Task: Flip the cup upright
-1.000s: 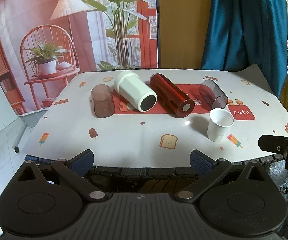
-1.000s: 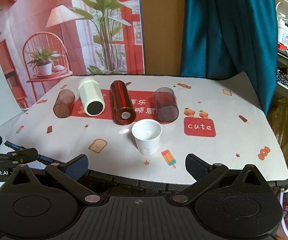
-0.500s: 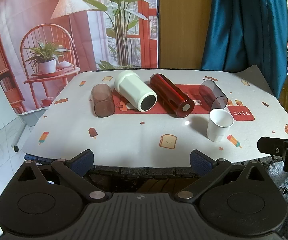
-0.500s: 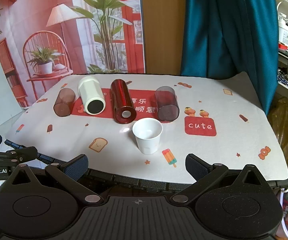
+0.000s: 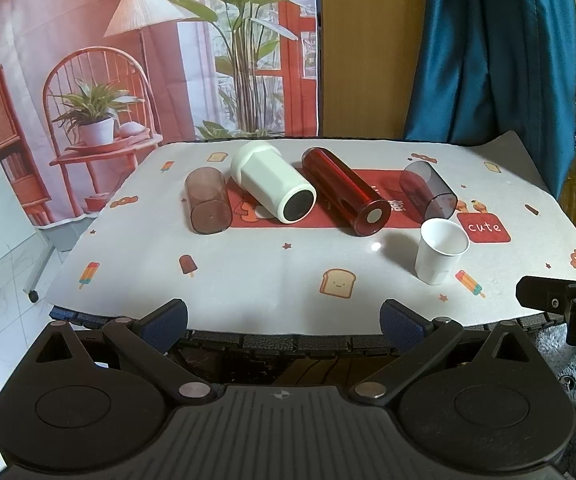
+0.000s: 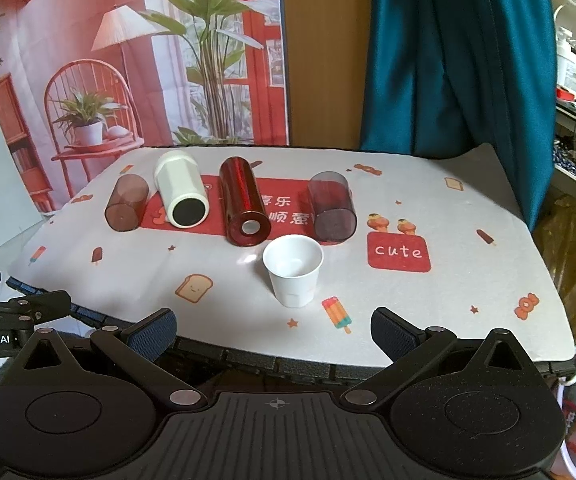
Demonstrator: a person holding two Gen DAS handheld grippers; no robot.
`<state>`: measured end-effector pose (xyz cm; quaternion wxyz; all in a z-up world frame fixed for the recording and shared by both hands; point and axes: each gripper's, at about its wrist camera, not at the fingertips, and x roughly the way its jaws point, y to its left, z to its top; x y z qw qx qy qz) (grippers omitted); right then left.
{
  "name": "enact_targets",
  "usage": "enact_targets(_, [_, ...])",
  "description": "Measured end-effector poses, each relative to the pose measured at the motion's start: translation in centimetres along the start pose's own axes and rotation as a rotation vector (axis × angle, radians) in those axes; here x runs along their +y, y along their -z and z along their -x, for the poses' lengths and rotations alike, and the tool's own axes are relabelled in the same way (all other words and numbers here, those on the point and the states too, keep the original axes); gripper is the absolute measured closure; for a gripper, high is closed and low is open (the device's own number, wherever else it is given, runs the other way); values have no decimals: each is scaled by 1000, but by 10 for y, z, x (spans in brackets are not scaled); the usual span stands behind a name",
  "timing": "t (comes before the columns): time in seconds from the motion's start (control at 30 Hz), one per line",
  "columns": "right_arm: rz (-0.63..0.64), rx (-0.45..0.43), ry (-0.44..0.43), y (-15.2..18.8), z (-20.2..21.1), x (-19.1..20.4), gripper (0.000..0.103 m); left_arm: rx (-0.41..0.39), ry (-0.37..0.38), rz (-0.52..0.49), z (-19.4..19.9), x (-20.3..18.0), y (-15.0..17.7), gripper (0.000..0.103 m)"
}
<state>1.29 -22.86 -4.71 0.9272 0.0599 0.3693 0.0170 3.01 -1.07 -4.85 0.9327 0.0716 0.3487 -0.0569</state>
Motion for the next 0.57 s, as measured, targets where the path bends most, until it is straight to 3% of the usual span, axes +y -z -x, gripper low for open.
enact_targets(0.57, [6, 2, 1, 0, -2, -4, 0, -10, -4, -1, 3, -5, 0, 0])
